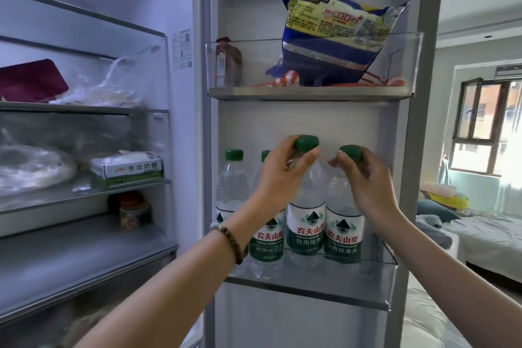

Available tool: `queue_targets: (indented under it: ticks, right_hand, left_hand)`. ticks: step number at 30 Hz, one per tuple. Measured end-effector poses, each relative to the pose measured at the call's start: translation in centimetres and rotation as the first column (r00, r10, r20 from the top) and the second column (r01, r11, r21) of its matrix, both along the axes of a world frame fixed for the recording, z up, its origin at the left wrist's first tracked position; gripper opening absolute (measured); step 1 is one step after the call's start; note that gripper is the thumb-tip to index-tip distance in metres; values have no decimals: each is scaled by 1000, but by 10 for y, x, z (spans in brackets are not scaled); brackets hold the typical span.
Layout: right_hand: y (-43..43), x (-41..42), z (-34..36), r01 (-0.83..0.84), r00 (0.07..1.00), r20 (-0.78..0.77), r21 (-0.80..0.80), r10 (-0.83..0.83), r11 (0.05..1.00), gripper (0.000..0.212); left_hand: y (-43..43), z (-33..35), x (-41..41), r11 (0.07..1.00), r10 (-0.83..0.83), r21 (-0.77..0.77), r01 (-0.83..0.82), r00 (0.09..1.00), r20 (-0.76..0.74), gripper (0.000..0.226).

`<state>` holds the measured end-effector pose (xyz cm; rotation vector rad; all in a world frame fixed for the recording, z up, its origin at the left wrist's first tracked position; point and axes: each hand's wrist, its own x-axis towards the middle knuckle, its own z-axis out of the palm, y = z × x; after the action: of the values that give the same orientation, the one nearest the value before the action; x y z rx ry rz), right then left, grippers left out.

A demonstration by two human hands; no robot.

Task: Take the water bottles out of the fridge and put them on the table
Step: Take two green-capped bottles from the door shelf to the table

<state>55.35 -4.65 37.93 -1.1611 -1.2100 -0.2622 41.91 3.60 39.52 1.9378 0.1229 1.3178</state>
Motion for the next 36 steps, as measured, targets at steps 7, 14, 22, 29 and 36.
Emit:
queue_targets:
  ticks: [7, 14, 22, 29, 36]
  right_hand:
    - [-23, -37, 55, -134, 983, 141, 106, 119, 985, 8]
    - [-34, -109, 68, -474, 880, 82, 90, 468, 876, 20]
    - [-59, -278, 26, -842, 537, 4, -53, 844, 536, 28]
    - [-162, -466, 16, -994, 48, -81, -97, 996, 40, 20]
    - [-313, -643, 2, -945, -285, -190, -107, 939, -308, 16]
  left_hand:
    - [-47, 57, -57, 983, 18, 174, -63, 968, 251, 19]
    - [-105, 53, -153, 919, 374, 17, -393, 887, 272, 20]
    - [-223, 12, -305, 605, 796, -218, -765, 580, 174, 10]
    - [-383, 4, -447, 162, 981, -341, -926, 115, 154, 13]
    - [-559, -5, -585, -131, 975, -333, -934, -183, 129, 10]
